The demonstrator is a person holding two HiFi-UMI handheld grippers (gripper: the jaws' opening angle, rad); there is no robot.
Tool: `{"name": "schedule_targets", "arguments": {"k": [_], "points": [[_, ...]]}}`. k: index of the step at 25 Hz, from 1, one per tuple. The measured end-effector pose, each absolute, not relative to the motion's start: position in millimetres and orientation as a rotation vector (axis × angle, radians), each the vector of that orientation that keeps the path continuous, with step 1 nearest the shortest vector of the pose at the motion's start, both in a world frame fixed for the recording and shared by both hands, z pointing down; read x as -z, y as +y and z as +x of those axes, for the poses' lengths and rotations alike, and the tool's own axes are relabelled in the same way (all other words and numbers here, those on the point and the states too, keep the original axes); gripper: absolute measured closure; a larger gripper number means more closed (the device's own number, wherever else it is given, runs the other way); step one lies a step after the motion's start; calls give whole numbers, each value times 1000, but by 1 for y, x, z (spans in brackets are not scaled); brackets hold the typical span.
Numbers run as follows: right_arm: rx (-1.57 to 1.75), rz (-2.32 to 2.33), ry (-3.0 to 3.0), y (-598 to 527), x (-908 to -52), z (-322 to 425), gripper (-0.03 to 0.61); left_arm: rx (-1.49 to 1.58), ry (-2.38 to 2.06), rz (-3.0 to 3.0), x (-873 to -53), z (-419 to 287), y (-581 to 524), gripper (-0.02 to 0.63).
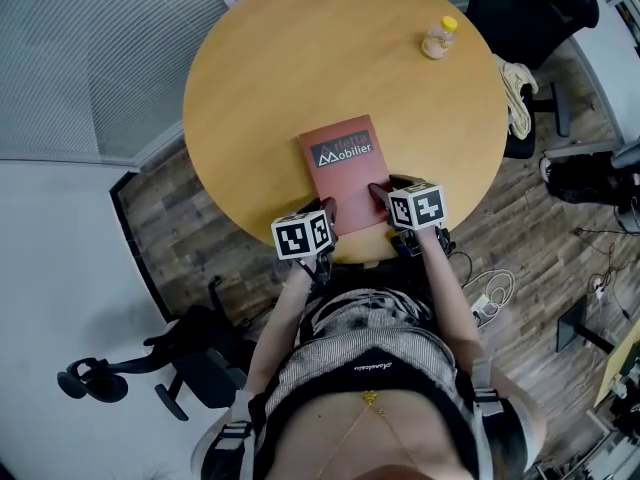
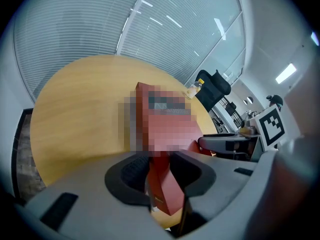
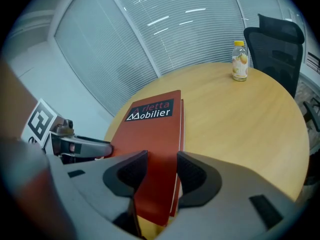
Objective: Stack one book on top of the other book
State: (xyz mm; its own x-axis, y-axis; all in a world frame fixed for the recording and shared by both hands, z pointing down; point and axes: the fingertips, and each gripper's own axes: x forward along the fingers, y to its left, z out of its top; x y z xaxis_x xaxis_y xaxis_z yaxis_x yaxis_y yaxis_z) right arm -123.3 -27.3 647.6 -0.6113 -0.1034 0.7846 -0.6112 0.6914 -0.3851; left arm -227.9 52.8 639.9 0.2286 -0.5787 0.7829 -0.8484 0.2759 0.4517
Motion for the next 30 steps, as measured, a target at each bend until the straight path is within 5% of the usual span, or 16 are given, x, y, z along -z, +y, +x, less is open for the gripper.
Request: {"name": "schedule_targets", "arguments": {"k": [30], "points": [[-816,541,-2164,-29,-652,-124,390,-277,-1426,1448,-651,-226,52,472]]}}
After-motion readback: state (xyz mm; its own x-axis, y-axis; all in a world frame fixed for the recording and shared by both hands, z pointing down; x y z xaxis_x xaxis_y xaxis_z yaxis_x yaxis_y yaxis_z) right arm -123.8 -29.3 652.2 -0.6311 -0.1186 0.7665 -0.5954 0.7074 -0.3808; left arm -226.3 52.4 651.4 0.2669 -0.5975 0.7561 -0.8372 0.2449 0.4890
